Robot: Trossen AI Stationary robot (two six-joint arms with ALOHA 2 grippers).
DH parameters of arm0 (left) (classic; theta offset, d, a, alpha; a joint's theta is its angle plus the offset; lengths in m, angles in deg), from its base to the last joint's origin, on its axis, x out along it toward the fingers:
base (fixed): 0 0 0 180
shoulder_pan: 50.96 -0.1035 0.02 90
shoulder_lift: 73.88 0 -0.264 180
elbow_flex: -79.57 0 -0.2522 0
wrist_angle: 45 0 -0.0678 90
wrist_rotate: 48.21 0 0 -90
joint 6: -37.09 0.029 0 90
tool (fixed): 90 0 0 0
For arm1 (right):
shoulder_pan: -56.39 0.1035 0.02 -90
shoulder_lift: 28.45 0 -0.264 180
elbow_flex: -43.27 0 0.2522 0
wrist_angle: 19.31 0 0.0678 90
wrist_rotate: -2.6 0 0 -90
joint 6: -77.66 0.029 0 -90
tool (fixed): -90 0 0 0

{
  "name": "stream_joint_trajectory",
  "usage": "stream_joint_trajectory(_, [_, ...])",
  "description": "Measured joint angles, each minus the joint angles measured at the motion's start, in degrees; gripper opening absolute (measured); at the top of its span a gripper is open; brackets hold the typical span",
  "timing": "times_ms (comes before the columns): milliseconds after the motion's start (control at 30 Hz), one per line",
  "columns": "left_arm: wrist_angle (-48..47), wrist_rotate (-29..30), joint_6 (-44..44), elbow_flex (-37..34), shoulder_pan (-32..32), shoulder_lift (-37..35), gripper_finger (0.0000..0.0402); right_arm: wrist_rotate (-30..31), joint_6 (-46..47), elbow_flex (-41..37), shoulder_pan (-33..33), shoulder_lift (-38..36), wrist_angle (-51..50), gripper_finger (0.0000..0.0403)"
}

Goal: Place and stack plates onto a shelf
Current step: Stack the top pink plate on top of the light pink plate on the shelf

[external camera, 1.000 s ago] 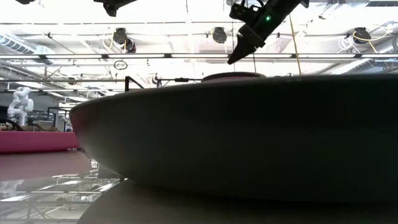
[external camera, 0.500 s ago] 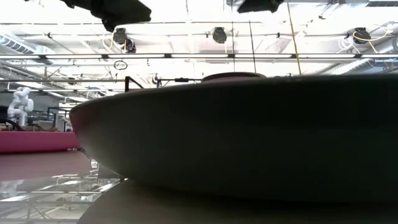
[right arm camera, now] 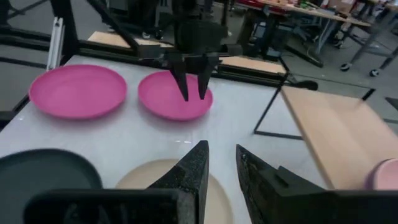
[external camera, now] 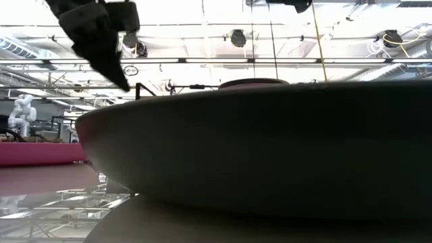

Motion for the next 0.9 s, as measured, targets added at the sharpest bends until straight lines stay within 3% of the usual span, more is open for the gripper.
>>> stream_joint_trajectory(200, [-7.97,-4.11,-12.39,0.0,0.01,4.01,0.0145,0.04,0.0,-5.68,0.15,0.0,7.6,0.0067])
stream_joint_trajectory(500, [-7.51,-7.49,-31.72,0.0,-1.22,10.92,0.0145,0.12,0.02,-9.48,0.14,0.0,13.23,0.0067])
stream_joint_trajectory(900, [-6.96,-10.84,-36.6,-0.02,-1.94,16.85,0.0145,0.13,0.0,-9.52,0.14,-0.02,13.25,0.0067])
